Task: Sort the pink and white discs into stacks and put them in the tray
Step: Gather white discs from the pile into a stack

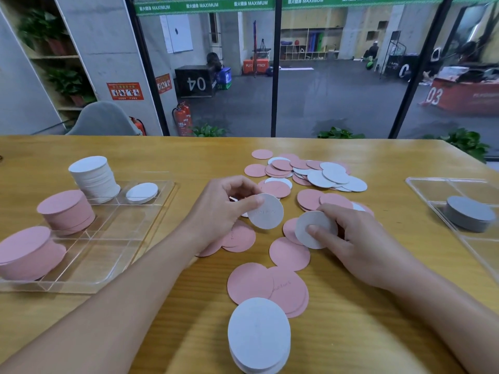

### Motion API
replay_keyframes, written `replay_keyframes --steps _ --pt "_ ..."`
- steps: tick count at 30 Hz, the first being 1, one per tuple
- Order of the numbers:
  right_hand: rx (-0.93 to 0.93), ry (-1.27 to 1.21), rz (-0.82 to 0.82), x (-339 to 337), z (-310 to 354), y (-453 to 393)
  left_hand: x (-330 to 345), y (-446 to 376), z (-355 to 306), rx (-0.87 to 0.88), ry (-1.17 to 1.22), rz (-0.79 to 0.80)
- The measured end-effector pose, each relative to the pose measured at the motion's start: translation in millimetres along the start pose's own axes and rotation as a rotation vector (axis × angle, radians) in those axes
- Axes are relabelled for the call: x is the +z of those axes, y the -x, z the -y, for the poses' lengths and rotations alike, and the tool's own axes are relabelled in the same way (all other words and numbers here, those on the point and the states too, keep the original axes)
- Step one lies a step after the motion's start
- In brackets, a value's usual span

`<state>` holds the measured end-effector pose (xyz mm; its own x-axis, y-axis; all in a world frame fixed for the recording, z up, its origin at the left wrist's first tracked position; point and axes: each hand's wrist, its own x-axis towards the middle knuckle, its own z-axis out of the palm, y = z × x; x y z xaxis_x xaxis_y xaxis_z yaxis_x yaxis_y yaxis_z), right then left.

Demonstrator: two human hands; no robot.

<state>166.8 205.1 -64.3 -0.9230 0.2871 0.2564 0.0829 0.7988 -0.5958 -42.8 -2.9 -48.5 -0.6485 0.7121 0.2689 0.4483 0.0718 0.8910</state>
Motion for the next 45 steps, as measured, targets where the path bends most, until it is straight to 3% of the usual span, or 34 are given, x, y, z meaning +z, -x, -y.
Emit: replay_keyframes --steps 10,15,20,26,28,31,34,45 --pt "-0.051 -0.066 -0.083 6 8 0 26 5 -9 0.066 0.105 0.166" --pt "-0.039 -0.138 -0.107 4 14 3 22 5 -7 0.119 0.035 0.093" --pt "-0.062 -0.178 -0.07 7 13 3 28 10 -4 0.134 -0.04 0.124" --pt "-0.115 -0.095 -0.007 12 15 4 30 11 -8 0.166 -0.021 0.123" --pt "-0.1 -0.081 0.0 13 12 4 24 6 0 0.17 -0.099 0.04" --pt "-0.058 -0.071 0.013 15 11 4 6 -5 18 0.122 -0.404 -0.093" --pt "-0.052 -0.082 0.025 16 13 4 -6 -10 31 0.024 -0.605 -0.033" --pt "-0.061 -0.09 0.03 15 13 4 -3 -8 31 0.021 -0.607 -0.013"
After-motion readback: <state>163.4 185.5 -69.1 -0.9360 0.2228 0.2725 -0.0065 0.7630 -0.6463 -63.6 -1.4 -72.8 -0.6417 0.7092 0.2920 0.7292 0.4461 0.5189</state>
